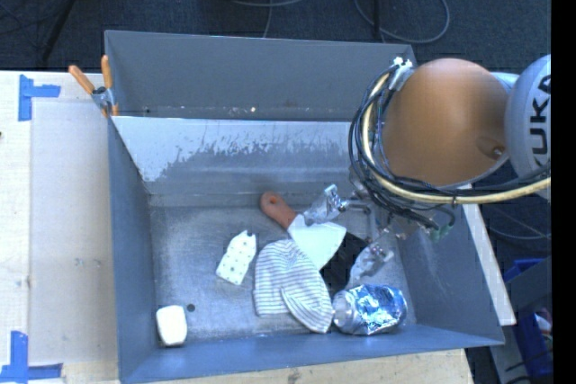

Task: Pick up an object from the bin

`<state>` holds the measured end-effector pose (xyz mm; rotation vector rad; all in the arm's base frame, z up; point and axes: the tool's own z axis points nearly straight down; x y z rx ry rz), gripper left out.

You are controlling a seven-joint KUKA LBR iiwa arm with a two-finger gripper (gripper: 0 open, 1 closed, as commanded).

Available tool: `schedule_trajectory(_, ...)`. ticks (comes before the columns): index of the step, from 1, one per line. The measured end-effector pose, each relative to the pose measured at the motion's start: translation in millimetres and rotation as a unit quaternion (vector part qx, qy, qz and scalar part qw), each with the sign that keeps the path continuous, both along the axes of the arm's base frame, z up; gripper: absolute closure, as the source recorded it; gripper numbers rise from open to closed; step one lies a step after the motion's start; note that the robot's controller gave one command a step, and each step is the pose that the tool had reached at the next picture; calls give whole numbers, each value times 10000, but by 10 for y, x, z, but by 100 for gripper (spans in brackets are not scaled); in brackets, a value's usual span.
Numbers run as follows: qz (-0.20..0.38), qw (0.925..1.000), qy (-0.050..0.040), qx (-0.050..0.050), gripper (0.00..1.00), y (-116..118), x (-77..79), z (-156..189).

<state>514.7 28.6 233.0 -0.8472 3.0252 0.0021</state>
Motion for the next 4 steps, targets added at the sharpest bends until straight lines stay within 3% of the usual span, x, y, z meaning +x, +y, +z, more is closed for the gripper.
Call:
schedule_trajectory(1, -71, 10000, -51, -7, 0, 157, 323, -431)
schedule_trajectory(2, 57, 9999, 80, -65, 100, 325, 100, -1544)
schedule_trajectory(3, 53, 9999, 78, -63, 100, 325, 101, -1543)
schedule_trajectory(4, -162, 9999, -40, 3, 100, 398, -37, 166)
